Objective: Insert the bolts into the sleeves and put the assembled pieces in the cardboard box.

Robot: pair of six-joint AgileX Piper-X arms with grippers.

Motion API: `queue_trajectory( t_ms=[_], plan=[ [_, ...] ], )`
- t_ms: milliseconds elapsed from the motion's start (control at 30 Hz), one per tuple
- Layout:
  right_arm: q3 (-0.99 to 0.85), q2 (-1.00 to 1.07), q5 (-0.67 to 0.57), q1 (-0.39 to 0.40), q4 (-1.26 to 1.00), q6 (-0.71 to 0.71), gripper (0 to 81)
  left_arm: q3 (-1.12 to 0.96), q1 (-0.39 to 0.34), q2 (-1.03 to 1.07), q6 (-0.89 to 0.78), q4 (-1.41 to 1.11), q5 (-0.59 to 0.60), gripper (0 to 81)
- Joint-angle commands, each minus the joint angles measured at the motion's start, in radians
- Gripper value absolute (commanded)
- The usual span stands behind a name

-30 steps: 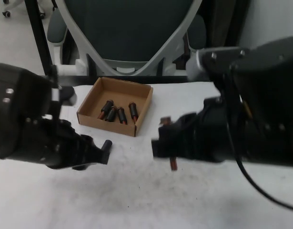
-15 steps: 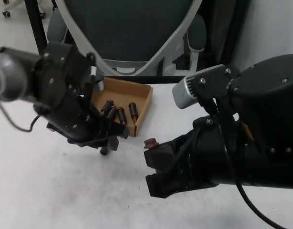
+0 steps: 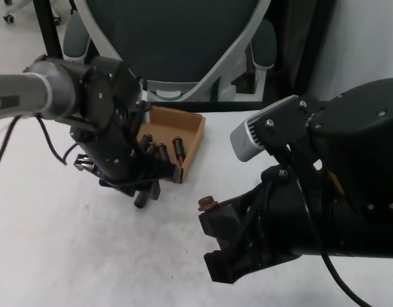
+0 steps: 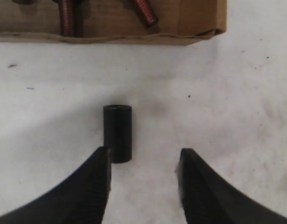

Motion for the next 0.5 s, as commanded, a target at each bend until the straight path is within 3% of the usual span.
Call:
queue_trajectory(
  t_ms=[0, 467],
  plan=[
    [0.003, -0.013, -0.011, 0.002, -0.002, -0.008, 0.2, -0.018, -0.005, 0.024, 0.005, 0.0, -0.016, 43.9],
    [0.003, -0.013, -0.023, 0.002, -0.002, -0.043, 0.2, -0.019, -0.005, 0.093, 0.005, -0.124, -0.048, 43.8]
  ],
)
